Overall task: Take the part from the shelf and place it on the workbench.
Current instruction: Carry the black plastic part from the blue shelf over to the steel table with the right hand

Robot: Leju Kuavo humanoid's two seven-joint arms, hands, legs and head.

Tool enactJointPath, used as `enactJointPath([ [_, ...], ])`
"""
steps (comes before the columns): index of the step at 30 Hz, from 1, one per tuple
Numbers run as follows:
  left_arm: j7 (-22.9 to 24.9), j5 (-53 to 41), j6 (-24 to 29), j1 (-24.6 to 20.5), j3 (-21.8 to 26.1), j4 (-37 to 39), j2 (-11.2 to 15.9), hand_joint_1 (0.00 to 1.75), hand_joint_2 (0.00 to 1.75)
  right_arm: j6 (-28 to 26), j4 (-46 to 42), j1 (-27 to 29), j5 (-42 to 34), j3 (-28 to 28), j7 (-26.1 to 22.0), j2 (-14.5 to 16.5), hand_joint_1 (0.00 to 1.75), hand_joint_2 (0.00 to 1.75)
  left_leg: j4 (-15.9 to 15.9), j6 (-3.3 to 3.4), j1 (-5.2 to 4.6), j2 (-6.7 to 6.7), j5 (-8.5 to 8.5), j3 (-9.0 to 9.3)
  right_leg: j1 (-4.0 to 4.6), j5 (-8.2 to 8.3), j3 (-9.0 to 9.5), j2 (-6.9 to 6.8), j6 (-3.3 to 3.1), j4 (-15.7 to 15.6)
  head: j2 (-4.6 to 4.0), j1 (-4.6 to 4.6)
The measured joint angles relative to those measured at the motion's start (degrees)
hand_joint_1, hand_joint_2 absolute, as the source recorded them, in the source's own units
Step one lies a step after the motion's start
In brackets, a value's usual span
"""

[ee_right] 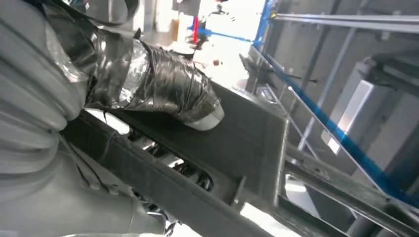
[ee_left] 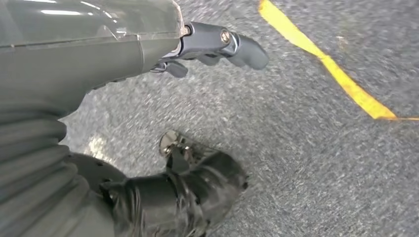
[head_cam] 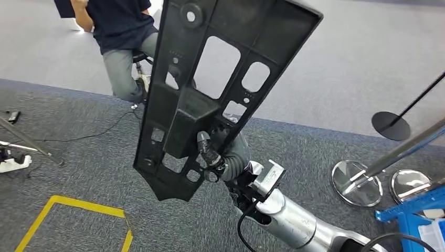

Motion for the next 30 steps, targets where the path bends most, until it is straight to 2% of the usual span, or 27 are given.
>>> enactJointPath([
  [1, 0.0, 0.0, 0.0, 0.1, 0.0, 0.0, 0.0, 0.0, 1.75, 0.1, 0.0, 0.0, 0.0, 0.0, 0.0, 0.0, 1.75, 1.75, 0.8, -0.18, -0.08, 1.3, -0.35, -0.36, 0.03, -0.04, 0.32, -0.86, -0.39, -0.2, 0.0, -0.13],
  [2, 0.0, 0.1, 0.0, 0.1, 0.0, 0.0, 0.1, 0.0, 1.75, 0.2, 0.1, 0.0, -0.1, 0.0, 0.0, 0.1, 1.75, 1.75, 2.6, -0.33, -0.18, 3.26, -1.21, -1.18, 0.11, -0.09, 0.69, -1.78, -0.72, -0.5, -0.01, -0.26],
  [3, 0.0, 0.1, 0.0, 0.0, 0.0, 0.0, 0.1, 0.0, 1.75, 0.3, 0.1, -0.1, -0.1, 0.0, 0.0, 0.1, 1.75, 1.75, 5.5, -0.44, -0.3, 5.63, -2.55, -2.61, 0.33, -0.16, 1.03, -2.72, -0.94, -0.7, -0.01, -0.39],
  [4, 0.1, 0.1, 0.0, -0.1, 0.0, 0.0, 0.1, 0.0, 1.75, 0.3, 0.1, 0.0, -0.1, 0.0, -0.1, 0.1, 1.75, 1.75, 9.1, -0.5, -0.35, 7.23, -4.13, -4.6, 0.59, -0.28, 1.27, -3.65, -1.12, -0.8, -0.01, -0.51],
  [5, 0.1, 0.1, 0.0, -0.1, 0.0, 0.0, 0.1, 0.0, 1.75, 0.3, 0.1, 0.0, -0.2, 0.0, -0.1, 0.1, 1.75, 1.75, 12.6, -0.46, -0.33, 7.94, -5.45, -6.63, 0.88, -0.41, 1.44, -4.62, -1.26, -0.9, -0.02, -0.51],
  [6, 0.1, 0.1, 0.0, -0.1, 0.0, 0.0, 0.1, 0.0, 1.75, 0.3, 0.1, 0.0, -0.2, 0.0, -0.1, 0.1, 1.75, 1.75, 14.9, -0.26, -0.36, 8.19, -5.96, -8.07, 1.14, -0.58, 1.56, -5.56, -1.38, -0.9, -0.01, -0.51],
  [7, 0.1, 0.1, 0.0, -0.1, 0.0, 0.0, 0.1, 0.0, 1.75, 0.3, 0.2, 0.0, -0.2, 0.0, -0.1, 0.1, 1.75, 1.75, 15.2, 0.07, -0.45, 8.25, -5.39, -8.42, 1.35, -0.79, 1.73, -6.46, -1.48, -0.9, -0.02, -0.51],
  [8, 0.2, 0.1, 0.0, 0.0, 0.0, 0.0, 0.1, 0.0, 1.75, 0.3, 0.2, 0.0, -0.2, 0.0, -0.1, 0.1, 1.75, 1.75, 13.2, 0.51, -0.67, 8.39, -3.83, -7.56, 1.52, -1.03, 1.99, -7.31, -1.56, -1.0, -0.02, -0.51],
  [9, 0.2, 0.1, 0.0, 0.0, 0.0, 0.0, 0.1, 0.0, 1.75, 0.3, 0.2, 0.0, -0.2, 0.0, -0.1, 0.1, 1.75, 1.75, 9.5, 1.09, -1.07, 8.99, -1.64, -5.62, 1.64, -1.3, 2.39, -8.1, -1.6, -1.0, -0.01, -0.51],
  [10, 0.3, 0.1, 0.0, 0.0, 0.0, 0.0, 0.1, 0.0, 1.75, 0.3, 0.3, 0.0, -0.2, 0.0, -0.1, 0.1, 1.75, 1.75, 5.4, 1.7, -1.69, 10.4, 0.01, -3.4, 1.73, -1.55, 2.87, -8.82, -1.58, -1.2, -0.02, -0.51],
  [12, 0.3, 0.1, 0.0, -0.1, 0.0, 0.0, 0.2, 0.0, 1.75, 0.3, 0.3, 0.0, -0.2, 0.0, -0.1, 0.1, 1.75, 1.75, -0.2, 2.65, -2.89, 12.78, 1.41, -0.38, 1.87, -1.85, 3.65, -10.05, -1.29, -1.8, -0.02, -0.51],
  [13, 0.3, 0.1, 0.0, -0.2, 0.0, 0.0, 0.2, 0.0, 1.75, 0.4, 0.3, -0.1, -0.2, 0.0, -0.1, 0.1, 1.75, 1.75, -1.2, 2.89, -3.26, 13.17, 1.21, 0.08, 1.93, -1.91, 3.93, -10.65, -1.08, -2.2, -0.02, -0.51],
  [15, 0.4, 0.1, 0.0, -0.1, 0.0, 0.0, 0.3, 0.0, 1.75, 0.4, 0.4, -0.1, -0.1, 0.0, -0.1, 0.1, 1.75, 1.75, -2.5, 3.15, -3.14, 11.78, 1.51, 0.94, 1.95, -2.11, 4.69, -11.57, -0.6, -3.0, -0.02, -0.5],
  [16, 0.4, 0.1, 0.0, 0.0, 0.0, 0.0, 0.3, 0.0, 1.75, 0.4, 0.5, -0.2, -0.1, 0.0, 0.0, 0.1, 1.75, 1.75, -3.4, 3.19, -2.91, 11.08, 1.72, 1.69, 1.92, -2.4, 5.03, -10.81, -0.36, -2.9, -0.02, -0.5],
  [17, 0.5, 0.0, 0.0, 0.0, 0.0, 0.0, 0.3, 0.0, 1.75, 0.5, 0.5, -0.3, 0.0, 0.0, 0.0, 0.1, 1.75, 1.75, -4.2, 3.29, -2.64, 10.4, 1.94, 2.48, 1.9, -3.07, 4.83, -9.37, -0.18, -1.8, -0.02, -0.5],
  [19, 0.5, -0.1, -0.1, -0.2, -0.1, 0.0, 0.3, 0.0, 1.75, 0.5, 0.6, -0.4, 0.2, 0.0, 0.0, 0.0, 1.75, 1.75, -4.9, 3.56, -2.24, 9.05, 2.01, 3.37, 1.78, -5.59, 1.84, -5.8, 0.09, 4.2, -0.02, -0.51],
  [20, 0.5, -0.1, -0.2, -0.4, -0.1, 0.0, 0.3, 0.0, 1.75, 0.5, 0.7, -0.4, 0.2, 0.0, 0.1, 0.0, 1.75, 1.75, -4.9, 3.72, -2.15, 8.26, 1.9, 3.43, 1.72, -6.96, -0.58, -4.98, 0.23, 8.2, -0.02, -0.51],
  [21, 0.4, -0.1, -0.3, -0.5, -0.1, 0.0, 0.3, 0.0, 1.75, 0.5, 0.8, -0.4, 0.3, 0.0, 0.2, 0.0, 1.75, 1.75, -4.7, 3.77, -2.04, 7.35, 1.74, 3.45, 1.59, -7.56, -2.82, -4.66, 0.45, 11.3, -0.02, -0.5],
  [22, 0.3, 0.0, -0.4, -0.5, -0.1, 0.0, 0.3, 0.0, 1.75, 0.5, 0.8, -0.3, 0.3, 0.0, 0.3, 0.0, 1.75, 1.75, -4.4, 3.68, -1.93, 6.37, 1.51, 3.48, 1.41, -6.96, -4.18, -4.6, 0.72, 12.6, -0.02, -0.51],
  [23, 0.1, 0.0, -0.4, -0.4, -0.1, 0.0, 0.3, 0.0, 1.75, 0.5, 0.9, -0.2, 0.4, 0.0, 0.4, -0.1, 1.75, 1.75, -4.0, 3.47, -1.75, 5.4, 1.2, 3.53, 1.19, -5.19, -4.43, -4.53, 1.02, 11.5, -0.02, -0.5],
  [24, 0.0, 0.1, -0.4, -0.3, -0.1, 0.0, 0.3, 0.0, 1.75, 0.5, 0.9, -0.3, 0.4, 0.0, 0.4, -0.1, 1.75, 1.75, -3.4, 3.14, -1.5, 4.46, 0.74, 3.55, 0.88, -2.5, -3.62, -4.08, 1.4, 8.4, -0.02, -0.5],
  [25, -0.1, 0.1, -0.4, -0.2, -0.1, 0.0, 0.3, 0.0, 1.75, 0.5, 1.0, -0.3, 0.4, 0.0, 0.4, -0.1, 1.75, 1.75, -2.7, 2.72, -1.26, 3.6, 0.2, 3.4, 0.51, -0.39, -2.34, -2.87, 1.8, 4.9, -0.02, -0.51],
  [26, -0.1, 0.1, -0.4, -0.2, -0.1, 0.0, 0.4, 0.0, 1.75, 0.5, 1.0, -0.3, 0.4, 0.0, 0.5, -0.1, 1.75, 1.75, -1.7, 2.29, -1.09, 2.8, -0.4, 3.02, 0.15, 0.86, -1.15, -1.23, 2.01, 1.7, -0.03, -0.49],
  [27, -0.1, 0.2, -0.4, -0.3, -0.1, 0.0, 0.4, 0.0, 1.75, 0.5, 1.0, -0.3, 0.5, 0.0, 0.5, -0.1, 1.75, 1.75, -0.9, 1.85, -0.93, 2.04, -0.8, 2.52, -0.03, 1.28, -0.43, 0.1, 1.96, -0.1, -0.02, -0.51],
  [28, -0.2, 0.2, -0.4, -0.4, -0.1, 0.0, 0.4, 0.0, 1.75, 0.5, 1.1, -0.3, 0.5, 0.0, 0.6, -0.1, 1.75, 1.75, -0.6, 1.46, -0.81, 1.32, -1.0, 2.01, 0.0, 0.84, -0.18, 0.88, 1.64, -0.6, -0.02, -0.52],
  [29, -0.2, 0.2, -0.4, -0.4, -0.2, 0.0, 0.4, 0.0, 1.75, 0.5, 1.1, -0.3, 0.5, 0.0, 0.6, -0.1, 1.75, 1.75, -0.4, 1.12, -0.69, 0.6, -1.02, 1.63, 0.14, 0.67, -0.07, 0.73, 1.13, -0.8, -0.02, -0.54],
  [30, -0.2, 0.3, -0.4, -0.3, -0.2, 0.0, 0.5, 0.0, 1.75, 0.5, 1.2, -0.3, 0.5, 0.0, 0.6, -0.2, 1.75, 1.75, -0.6, 0.85, -0.53, 0.06, -0.96, 1.45, 0.2, 0.67, 0.06, -0.07, 0.59, -0.8, -0.01, -0.57],
])
